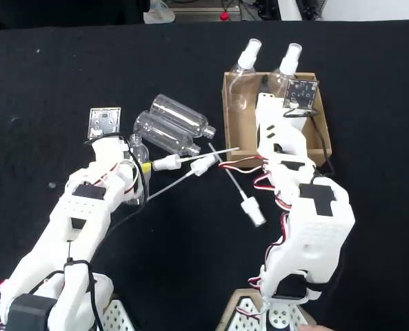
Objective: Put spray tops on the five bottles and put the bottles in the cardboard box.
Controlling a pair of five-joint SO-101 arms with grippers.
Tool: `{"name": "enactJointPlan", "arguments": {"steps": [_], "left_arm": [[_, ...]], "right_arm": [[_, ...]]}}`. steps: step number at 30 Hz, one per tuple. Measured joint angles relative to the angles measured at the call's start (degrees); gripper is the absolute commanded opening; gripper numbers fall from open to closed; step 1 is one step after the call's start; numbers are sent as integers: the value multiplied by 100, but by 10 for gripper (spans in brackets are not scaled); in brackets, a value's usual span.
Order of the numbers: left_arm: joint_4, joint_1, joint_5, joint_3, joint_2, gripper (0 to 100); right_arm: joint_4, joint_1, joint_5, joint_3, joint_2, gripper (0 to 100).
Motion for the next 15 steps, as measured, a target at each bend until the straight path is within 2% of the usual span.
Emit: {"name": "enactJointPlan", "arguments": {"steps": [15], "left_arm": [[0, 0, 0, 0, 0, 216]], "right_arm": [[0, 0, 0, 0, 0, 131]]}}
